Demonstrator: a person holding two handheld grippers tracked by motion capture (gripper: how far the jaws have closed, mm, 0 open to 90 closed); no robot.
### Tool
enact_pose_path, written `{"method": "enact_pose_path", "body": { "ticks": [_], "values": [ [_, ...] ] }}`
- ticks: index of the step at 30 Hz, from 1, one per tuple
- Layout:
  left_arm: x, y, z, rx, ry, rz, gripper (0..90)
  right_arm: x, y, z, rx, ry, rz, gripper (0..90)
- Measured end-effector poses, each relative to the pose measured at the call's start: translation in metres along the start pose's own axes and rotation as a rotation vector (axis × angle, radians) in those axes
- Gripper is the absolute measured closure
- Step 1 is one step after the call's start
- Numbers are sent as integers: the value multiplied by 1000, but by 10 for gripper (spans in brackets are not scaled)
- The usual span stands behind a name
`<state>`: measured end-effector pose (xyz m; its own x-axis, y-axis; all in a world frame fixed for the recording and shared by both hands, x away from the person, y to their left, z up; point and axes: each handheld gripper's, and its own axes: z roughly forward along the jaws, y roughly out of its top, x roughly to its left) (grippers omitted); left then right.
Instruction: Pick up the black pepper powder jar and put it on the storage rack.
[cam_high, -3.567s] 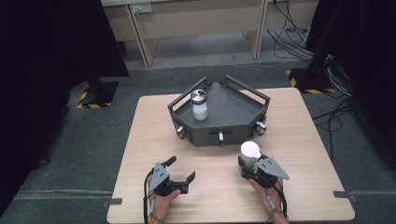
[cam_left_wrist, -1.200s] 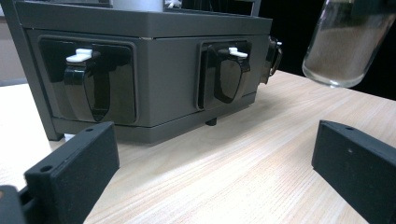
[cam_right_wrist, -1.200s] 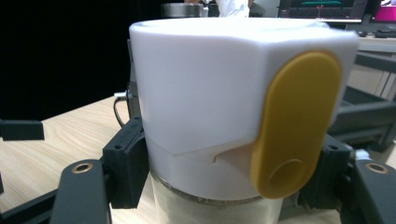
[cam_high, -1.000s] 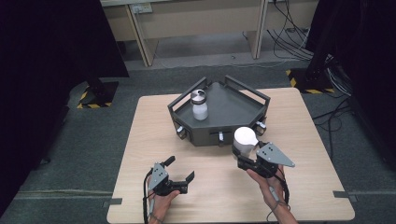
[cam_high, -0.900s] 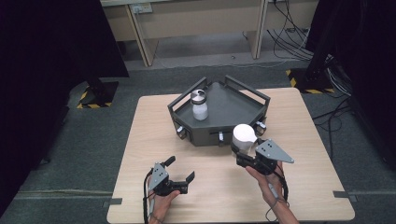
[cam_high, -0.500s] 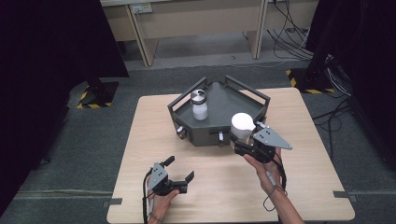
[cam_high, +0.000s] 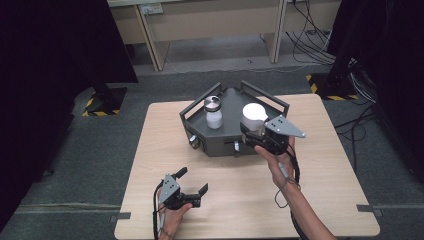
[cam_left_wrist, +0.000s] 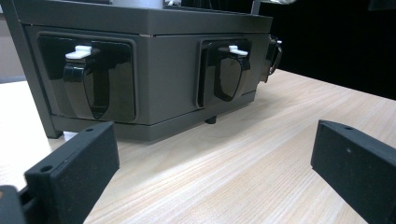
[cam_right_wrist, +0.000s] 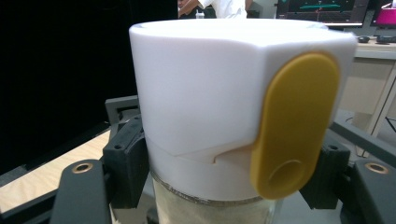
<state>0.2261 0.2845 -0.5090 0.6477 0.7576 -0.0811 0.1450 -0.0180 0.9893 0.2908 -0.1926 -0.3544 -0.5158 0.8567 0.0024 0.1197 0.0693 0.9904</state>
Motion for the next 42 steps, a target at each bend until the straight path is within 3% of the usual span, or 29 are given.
{"method": "enact_pose_path", "body": {
  "ticks": [22,32,42],
  "values": [
    [2,0,-1,1,0,-5,3,-1,11,71,44,-80,39,303],
    [2,-1,-1,-2,0,-10,3,-1,9,88,67,-116,45,303],
    [2,-2,0,5,-1,-12,3,4,7,99,69,-122,34,303]
  ]
}}
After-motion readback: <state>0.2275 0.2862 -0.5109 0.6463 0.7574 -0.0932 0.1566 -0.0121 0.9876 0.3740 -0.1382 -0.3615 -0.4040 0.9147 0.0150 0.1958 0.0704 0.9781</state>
